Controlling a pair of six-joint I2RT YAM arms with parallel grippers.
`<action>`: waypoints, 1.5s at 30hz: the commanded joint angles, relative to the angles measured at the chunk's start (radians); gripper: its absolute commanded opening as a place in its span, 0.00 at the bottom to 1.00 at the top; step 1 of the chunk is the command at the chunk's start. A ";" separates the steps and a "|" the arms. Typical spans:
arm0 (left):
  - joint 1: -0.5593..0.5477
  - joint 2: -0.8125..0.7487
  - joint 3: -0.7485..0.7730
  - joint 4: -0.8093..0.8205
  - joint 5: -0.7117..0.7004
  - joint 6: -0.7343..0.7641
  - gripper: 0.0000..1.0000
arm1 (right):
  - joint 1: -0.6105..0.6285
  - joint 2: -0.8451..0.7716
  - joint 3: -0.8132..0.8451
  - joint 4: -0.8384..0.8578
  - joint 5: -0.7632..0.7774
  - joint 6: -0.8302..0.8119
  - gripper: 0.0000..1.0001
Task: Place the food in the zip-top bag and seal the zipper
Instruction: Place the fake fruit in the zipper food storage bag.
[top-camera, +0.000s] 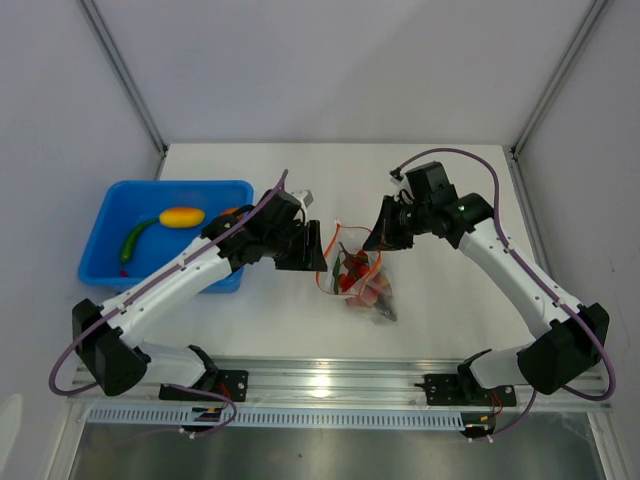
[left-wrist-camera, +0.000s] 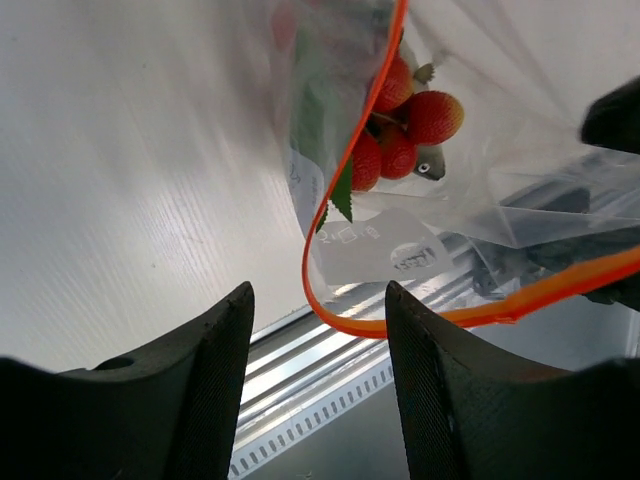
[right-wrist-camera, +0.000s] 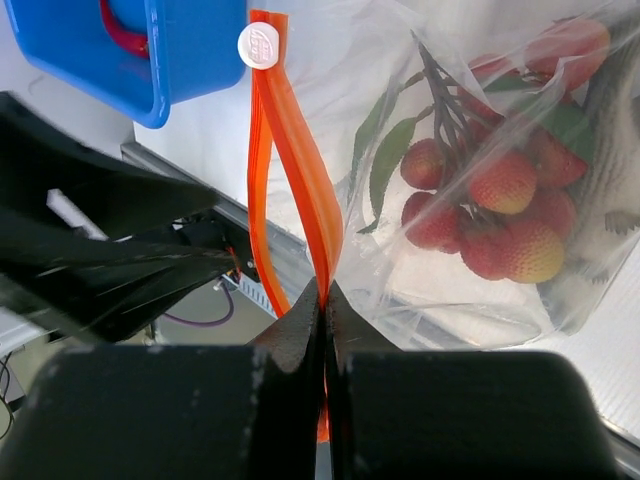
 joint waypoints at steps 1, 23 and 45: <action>-0.005 0.044 -0.030 0.036 0.062 -0.007 0.57 | -0.002 -0.041 0.000 0.026 -0.016 -0.002 0.00; -0.007 0.227 0.322 0.028 0.429 -0.037 0.00 | -0.076 -0.078 0.039 -0.060 0.027 -0.077 0.00; -0.010 0.228 0.315 -0.047 0.296 -0.017 0.12 | -0.111 -0.078 0.038 -0.046 0.026 -0.112 0.00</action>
